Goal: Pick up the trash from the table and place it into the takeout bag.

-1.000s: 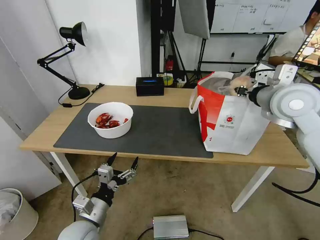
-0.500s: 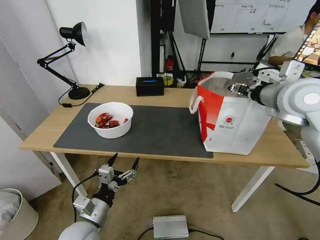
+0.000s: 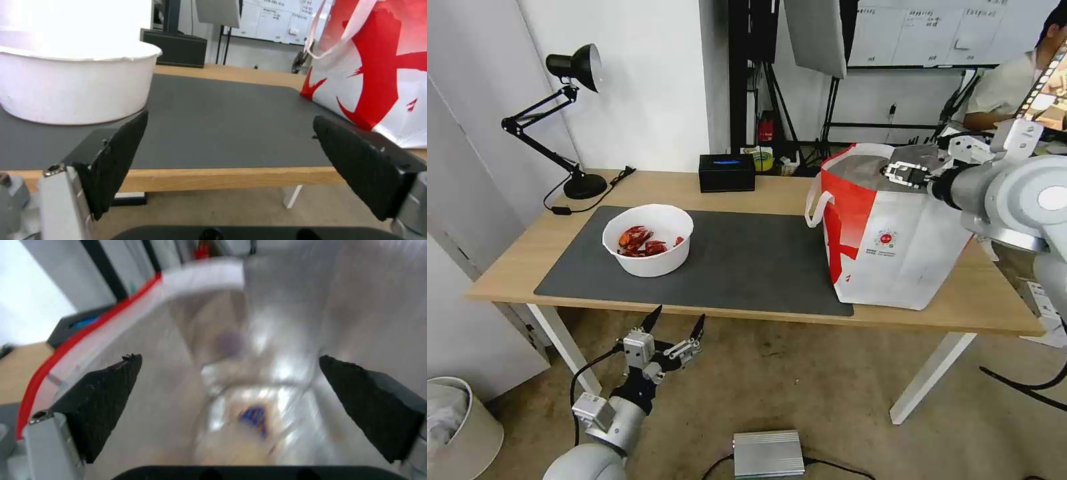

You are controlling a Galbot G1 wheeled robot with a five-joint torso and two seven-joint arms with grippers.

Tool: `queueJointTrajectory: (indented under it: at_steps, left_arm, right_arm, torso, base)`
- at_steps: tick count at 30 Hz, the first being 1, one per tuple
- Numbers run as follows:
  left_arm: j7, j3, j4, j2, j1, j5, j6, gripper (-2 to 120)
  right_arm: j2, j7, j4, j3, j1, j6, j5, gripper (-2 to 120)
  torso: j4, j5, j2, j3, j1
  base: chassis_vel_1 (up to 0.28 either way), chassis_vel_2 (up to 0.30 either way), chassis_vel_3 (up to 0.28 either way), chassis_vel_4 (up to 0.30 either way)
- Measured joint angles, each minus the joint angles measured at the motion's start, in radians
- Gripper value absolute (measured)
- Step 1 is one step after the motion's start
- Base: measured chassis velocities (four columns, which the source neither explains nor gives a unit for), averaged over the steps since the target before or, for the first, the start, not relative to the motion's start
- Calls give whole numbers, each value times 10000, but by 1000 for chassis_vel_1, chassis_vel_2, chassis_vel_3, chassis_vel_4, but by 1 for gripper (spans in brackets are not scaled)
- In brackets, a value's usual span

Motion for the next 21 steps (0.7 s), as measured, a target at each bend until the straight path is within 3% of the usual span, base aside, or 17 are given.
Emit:
queueJointTrajectory:
  at_steps: [3,7,9,10,14,17,21]
  left_arm:
    - [0,-77,-1,-5,-40,-32,0,100]
    - [-1,-126,0,5,-70,-76,0,100]
    - [-2,-159,-1,26,-83,-130,1,100]
    - [-2,-172,3,34,-87,-159,1,100]
    - [-2,-182,24,35,-89,-174,-4,100]
    - [-2,-261,46,55,-93,-207,-25,100]
    - [0,-418,35,97,-81,-331,-36,100]
  right_arm:
    - [-191,-1441,597,138,-300,195,-1613,100]
    - [-269,-2099,891,158,-509,535,-2147,100]
    - [-376,-3110,1240,190,-901,1138,-3092,100]
    - [-498,-4150,1616,289,-1585,2024,-4241,100]
    - [-602,-4965,1936,430,-2383,2829,-5188,100]
    - [-669,-5993,2528,566,-3837,4049,-6208,100]
    - [-436,-6127,3036,600,-4949,4455,-6814,100]
  torso:
    - [-2,0,1,-1,0]
    - [-1,-2,1,-1,0]
    - [0,-1,1,-1,0]
    - [0,-2,1,-1,0]
    - [0,-1,1,-1,-1]
    - [-3,-1,1,-2,0]
    - [0,-2,1,-1,-1]
  base:
    - [0,0,0,0]
    - [0,0,0,0]
    - [0,0,0,0]
    - [0,0,0,0]
    - [0,0,0,0]
    - [0,0,0,0]
    - [0,0,0,0]
